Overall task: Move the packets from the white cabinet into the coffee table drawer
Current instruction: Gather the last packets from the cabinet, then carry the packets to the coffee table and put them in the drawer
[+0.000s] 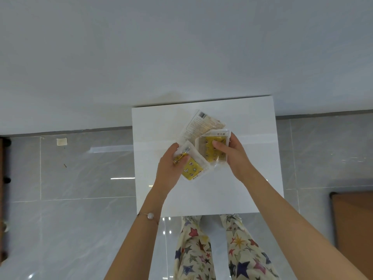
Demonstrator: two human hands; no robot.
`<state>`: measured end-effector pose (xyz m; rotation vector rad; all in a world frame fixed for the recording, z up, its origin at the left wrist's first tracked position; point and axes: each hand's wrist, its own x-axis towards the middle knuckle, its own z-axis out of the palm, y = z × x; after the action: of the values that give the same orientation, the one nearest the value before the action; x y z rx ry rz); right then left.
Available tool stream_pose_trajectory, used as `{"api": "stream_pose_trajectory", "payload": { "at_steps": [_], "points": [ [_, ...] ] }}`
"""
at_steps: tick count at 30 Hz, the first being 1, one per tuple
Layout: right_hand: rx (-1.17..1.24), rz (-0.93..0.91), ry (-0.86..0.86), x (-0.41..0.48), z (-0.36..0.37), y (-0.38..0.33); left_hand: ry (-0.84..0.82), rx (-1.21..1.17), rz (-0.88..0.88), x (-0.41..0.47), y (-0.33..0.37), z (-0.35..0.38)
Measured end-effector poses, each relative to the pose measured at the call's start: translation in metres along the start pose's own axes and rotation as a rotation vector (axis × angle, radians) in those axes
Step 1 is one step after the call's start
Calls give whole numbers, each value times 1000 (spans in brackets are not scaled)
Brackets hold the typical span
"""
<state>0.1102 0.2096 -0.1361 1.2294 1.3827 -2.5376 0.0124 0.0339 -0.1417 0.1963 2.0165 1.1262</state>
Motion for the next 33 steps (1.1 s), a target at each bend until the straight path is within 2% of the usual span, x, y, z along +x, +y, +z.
{"api": "stream_pose_trajectory", "payload": {
  "at_steps": [6, 11, 22, 27, 33],
  "points": [
    [-115, 55, 13, -16, -6, -14, 244, -104, -133, -18, -2, -10],
    [-265, 73, 32, -41, -11, -35, 343, -279, -210, -46, 4, -27],
    [-449, -4, 17, -139, 35, -130, 449, -452, -84, -151, 96, -61],
    [-536, -54, -69, -191, 70, -165, 475, -542, -76, -220, 126, -86],
    [-621, -106, -201, -239, 125, -193, 655, -634, -48, -309, 131, -119]
  ]
}}
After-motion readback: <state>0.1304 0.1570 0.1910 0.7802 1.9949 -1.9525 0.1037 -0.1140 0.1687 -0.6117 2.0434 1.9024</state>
